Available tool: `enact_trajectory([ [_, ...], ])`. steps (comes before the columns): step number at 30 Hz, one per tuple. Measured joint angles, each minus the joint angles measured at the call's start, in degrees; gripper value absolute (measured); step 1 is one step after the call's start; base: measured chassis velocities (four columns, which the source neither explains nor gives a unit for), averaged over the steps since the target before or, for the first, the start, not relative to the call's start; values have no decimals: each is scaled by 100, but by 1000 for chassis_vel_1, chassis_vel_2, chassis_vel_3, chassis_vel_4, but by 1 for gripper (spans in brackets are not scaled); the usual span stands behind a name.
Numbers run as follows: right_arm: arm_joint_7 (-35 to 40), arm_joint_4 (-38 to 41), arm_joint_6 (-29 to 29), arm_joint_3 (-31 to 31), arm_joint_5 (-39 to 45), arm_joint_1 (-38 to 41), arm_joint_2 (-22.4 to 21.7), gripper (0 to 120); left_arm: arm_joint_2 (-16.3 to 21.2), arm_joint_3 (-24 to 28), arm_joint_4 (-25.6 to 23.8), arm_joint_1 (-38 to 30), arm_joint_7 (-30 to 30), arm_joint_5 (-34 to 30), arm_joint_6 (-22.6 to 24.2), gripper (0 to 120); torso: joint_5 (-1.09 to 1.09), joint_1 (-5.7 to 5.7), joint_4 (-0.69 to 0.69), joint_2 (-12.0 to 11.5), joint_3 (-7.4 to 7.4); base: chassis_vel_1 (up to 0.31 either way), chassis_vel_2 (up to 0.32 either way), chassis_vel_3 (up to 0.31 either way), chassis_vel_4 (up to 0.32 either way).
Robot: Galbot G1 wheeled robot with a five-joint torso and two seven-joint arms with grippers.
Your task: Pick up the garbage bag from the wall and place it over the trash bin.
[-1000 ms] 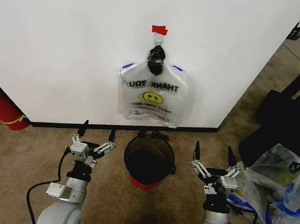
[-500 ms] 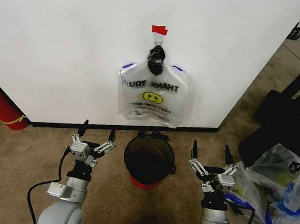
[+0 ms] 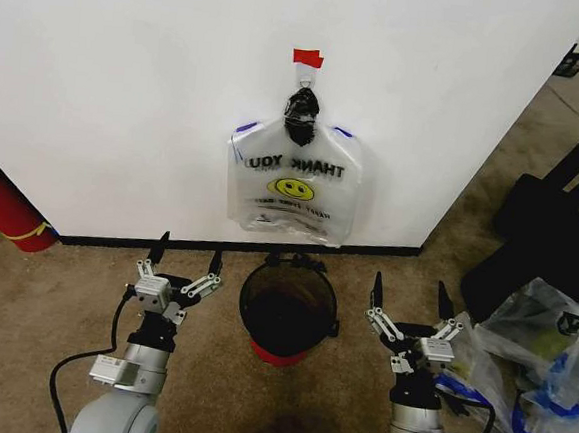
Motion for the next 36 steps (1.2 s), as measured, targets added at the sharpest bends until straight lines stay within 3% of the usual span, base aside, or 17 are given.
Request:
enact_trajectory([
  [27,41,-17,-23,-103,-1,14,21,100,90,18,41,-35,-58,-26,10,100,0,0,0,0,0,0,0,0,0],
  [36,-15,-118,-411,-447,634,471,-444,100,149,14,-8,55,-57,20,5,100,0,0,0,0,0,0,0,0,0],
])
